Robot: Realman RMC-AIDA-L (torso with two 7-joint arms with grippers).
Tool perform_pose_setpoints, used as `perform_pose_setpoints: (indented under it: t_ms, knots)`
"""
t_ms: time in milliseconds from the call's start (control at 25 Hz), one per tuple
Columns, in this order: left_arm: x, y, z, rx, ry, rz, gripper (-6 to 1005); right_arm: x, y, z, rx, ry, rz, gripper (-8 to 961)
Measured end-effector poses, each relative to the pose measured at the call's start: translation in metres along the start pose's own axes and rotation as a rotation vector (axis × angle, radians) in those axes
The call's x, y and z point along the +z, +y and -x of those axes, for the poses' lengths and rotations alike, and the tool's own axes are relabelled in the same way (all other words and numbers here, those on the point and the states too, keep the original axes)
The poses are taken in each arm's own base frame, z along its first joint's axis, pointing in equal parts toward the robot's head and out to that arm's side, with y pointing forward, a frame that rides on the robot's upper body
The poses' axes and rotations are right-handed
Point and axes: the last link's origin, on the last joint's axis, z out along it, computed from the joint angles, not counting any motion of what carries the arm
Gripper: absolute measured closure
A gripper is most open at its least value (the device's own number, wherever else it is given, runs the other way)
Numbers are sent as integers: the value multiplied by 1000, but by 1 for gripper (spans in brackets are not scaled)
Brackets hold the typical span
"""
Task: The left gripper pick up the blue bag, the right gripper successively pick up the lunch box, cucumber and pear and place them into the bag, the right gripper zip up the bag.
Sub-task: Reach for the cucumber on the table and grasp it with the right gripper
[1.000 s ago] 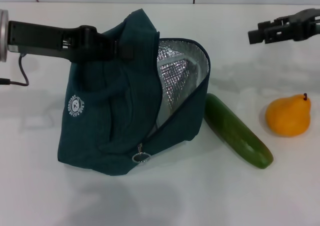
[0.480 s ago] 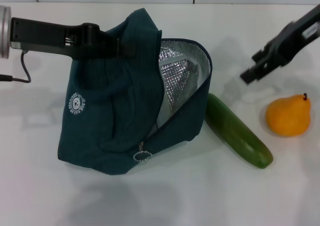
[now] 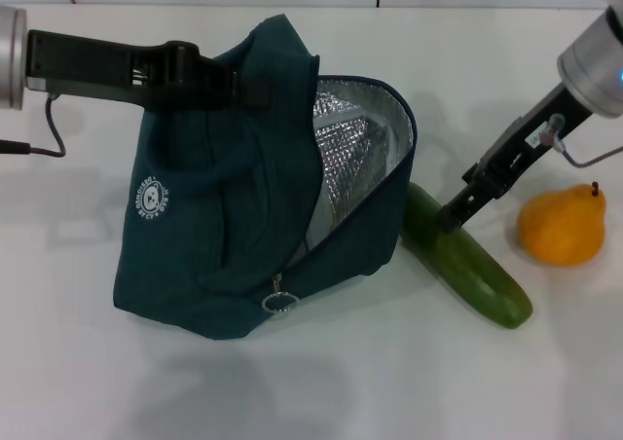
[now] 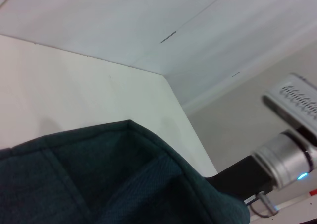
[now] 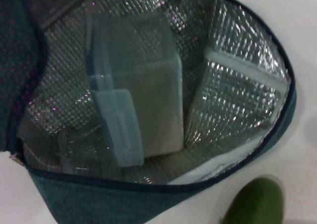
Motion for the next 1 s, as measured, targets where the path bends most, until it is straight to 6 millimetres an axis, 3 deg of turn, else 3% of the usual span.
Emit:
perform_pose_setpoints:
  t_ms: [160,1000]
  knots:
    - [0,0,0,0,0,0,956,12,-5,-6,32,12,2,84]
    - [3,1,1,6,-12,1,956,54,-9,-22,94,4,9,84]
